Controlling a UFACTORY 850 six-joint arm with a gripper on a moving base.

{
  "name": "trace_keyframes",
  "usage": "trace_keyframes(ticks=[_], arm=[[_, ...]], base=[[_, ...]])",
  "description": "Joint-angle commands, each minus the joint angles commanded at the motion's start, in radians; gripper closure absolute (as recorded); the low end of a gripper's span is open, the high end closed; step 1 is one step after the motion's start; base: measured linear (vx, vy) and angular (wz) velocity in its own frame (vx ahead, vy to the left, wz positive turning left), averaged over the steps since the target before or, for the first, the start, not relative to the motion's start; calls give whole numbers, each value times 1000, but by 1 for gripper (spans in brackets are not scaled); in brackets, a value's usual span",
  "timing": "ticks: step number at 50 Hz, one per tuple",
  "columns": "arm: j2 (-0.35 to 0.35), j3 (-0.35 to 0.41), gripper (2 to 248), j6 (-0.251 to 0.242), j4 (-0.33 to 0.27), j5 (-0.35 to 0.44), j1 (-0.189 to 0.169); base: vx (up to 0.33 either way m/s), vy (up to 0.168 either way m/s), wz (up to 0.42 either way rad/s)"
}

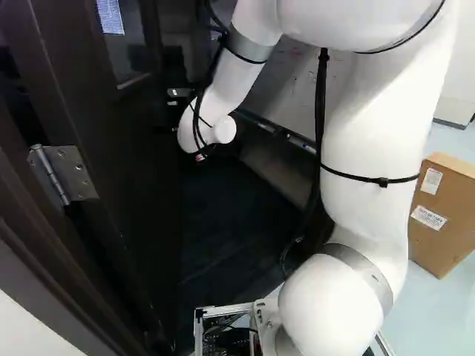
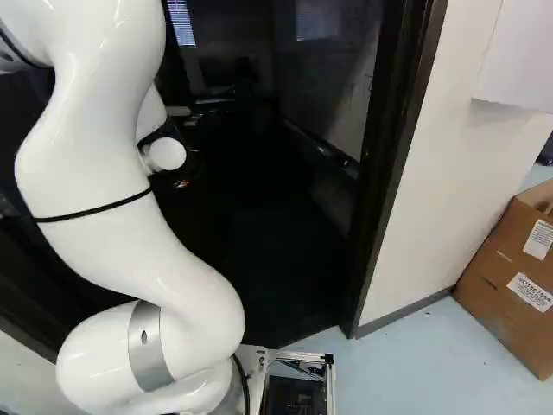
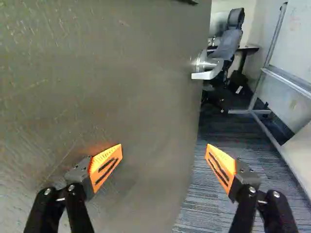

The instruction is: Open the door and move inside

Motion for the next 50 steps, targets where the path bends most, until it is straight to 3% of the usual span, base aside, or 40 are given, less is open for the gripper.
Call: trace_keyframes(ticks=[50], arm=[[-138,-163,3,0,-35,0,117]], base=[[0,0,0]])
